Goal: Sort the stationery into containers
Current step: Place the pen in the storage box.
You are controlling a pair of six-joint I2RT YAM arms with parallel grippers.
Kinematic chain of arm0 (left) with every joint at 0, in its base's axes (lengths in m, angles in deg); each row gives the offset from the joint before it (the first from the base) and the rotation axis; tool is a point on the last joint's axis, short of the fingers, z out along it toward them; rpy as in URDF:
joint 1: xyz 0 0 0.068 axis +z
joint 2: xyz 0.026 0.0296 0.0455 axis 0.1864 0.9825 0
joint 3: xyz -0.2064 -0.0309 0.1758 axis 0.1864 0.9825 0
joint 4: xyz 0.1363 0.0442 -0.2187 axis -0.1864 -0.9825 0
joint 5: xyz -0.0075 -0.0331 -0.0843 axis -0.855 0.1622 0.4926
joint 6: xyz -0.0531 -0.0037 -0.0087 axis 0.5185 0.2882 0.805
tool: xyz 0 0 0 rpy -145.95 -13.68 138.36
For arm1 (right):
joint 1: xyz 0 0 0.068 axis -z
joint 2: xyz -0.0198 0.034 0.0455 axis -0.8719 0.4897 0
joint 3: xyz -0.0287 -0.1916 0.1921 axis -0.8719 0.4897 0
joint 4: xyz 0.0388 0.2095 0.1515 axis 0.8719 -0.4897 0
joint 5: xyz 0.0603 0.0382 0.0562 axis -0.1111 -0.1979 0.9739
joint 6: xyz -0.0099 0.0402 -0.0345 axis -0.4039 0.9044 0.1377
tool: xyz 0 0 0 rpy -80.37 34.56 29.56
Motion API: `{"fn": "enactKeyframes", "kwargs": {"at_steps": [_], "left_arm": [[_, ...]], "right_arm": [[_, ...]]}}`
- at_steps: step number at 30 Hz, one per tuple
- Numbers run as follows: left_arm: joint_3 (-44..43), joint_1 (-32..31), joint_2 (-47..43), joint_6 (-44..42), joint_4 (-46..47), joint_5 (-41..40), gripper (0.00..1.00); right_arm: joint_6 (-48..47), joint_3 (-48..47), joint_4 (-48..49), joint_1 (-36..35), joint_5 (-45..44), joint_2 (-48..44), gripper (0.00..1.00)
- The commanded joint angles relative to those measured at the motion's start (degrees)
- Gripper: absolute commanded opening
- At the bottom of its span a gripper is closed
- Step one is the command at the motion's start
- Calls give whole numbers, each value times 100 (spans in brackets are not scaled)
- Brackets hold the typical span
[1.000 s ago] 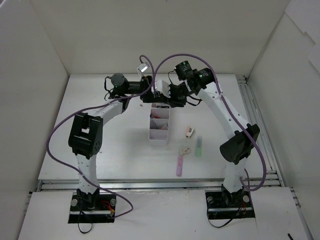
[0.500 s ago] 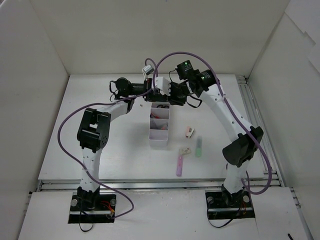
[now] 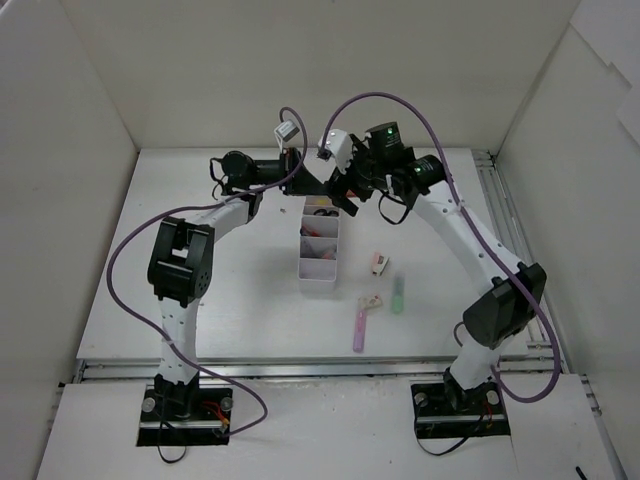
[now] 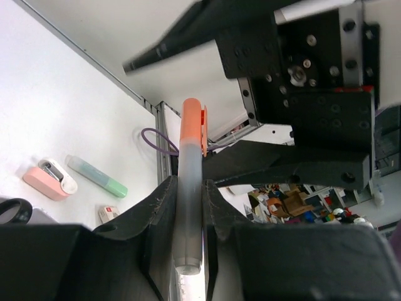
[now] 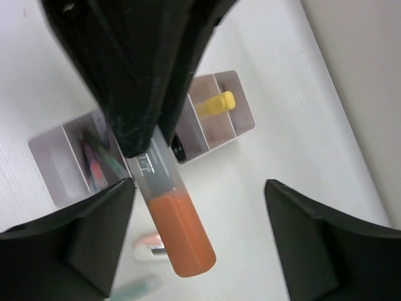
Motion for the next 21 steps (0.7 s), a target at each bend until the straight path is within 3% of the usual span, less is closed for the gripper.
{"fn": "enactKeyframes", "kwargs": {"at_steps": [1, 2, 3, 5, 6, 7, 11, 13, 17, 21], "left_arm": [[-207, 51, -530, 100, 2425, -91, 0], [-215, 51, -529, 109, 2434, -108, 0], [-224, 51, -521, 100, 2434, -117, 0], [-251, 51, -538, 100, 2452, -117, 0], [-268, 51, -547, 109, 2452, -109, 0], [-268, 51, -556, 92, 2452, -109, 0], [-277, 51, -617, 56, 2460, -109, 0], [-321, 51, -609, 48, 2452, -109, 0], [-382, 51, -565, 65, 2452, -135, 0], [-409, 51, -529, 56, 2443, -188, 0]], "right_arm": [[1212, 510, 1538, 274, 21, -716, 86], [1510, 678, 2097, 380, 91, -830, 97], [2261, 906, 2433, 451, 222, -945, 98], [3021, 1722, 3807, 793, 416, -1331, 98], [3999, 2361, 4321, 1046, 704, -1585, 98], [4409, 2663, 5327, 1153, 942, -1666, 98], [6648, 3158, 6602, 1637, 1743, -1606, 98], [7118, 3131, 7152, 1682, 2392, -1325, 98], [8120, 3193, 8122, 1586, 2843, -1034, 98], [8061, 3150, 8290, 1392, 2860, -1034, 97]]}}
